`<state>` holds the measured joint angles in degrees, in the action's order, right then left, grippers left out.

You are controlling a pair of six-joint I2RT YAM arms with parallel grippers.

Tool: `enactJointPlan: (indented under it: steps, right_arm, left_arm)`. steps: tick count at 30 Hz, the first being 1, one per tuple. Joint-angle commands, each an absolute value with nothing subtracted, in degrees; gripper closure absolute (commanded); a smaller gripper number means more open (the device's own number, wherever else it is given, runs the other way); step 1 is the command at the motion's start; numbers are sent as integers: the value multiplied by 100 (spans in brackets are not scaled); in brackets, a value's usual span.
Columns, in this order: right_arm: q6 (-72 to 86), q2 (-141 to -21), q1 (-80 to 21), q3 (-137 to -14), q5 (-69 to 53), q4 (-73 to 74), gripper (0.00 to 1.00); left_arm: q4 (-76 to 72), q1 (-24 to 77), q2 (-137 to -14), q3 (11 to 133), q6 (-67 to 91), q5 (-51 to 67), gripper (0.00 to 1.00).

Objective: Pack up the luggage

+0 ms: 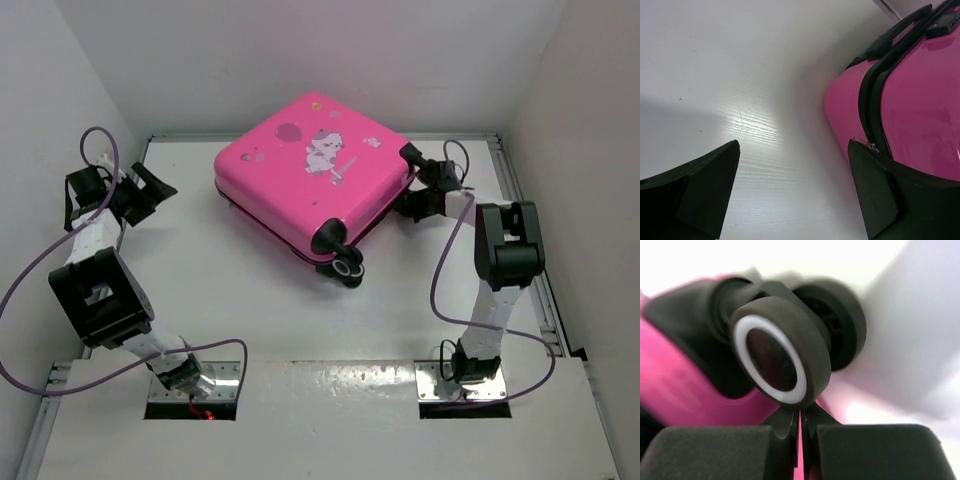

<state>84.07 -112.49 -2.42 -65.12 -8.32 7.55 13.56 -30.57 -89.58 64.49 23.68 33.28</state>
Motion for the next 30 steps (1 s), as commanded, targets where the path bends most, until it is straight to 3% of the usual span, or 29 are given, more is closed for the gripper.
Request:
enactJointPlan:
  steps: [1,10,13,17,21,30]
  right_arm:
    - [8025,-11504,228,-7136,298,325,100]
    - [6259,-11716,1362,-8121,528,483,100]
    - [5407,-11418,1704,-7955,-557,387,100]
    - [4344,-10883,1916,-7875,-2343,727,85]
    - [3378,-10250,1855,-7717,-2865,1466,66]
    - [2418,-9580,1609,-8102,-2628,2733,64]
  left_arm:
    - [1239,-3059,-8903,6609,2269,3463,6]
    - [1969,-1935,-10308,8436,1477,3182,15]
    - [2074,-1434,-11186,9402,1477,3129,16]
    - [2197,-924,-12329,10633,1590,2988,18]
    - [2197,-642,-13208,11660,1740,3241,19]
    - [2303,-369,-14308,12146,1522,3585,25]
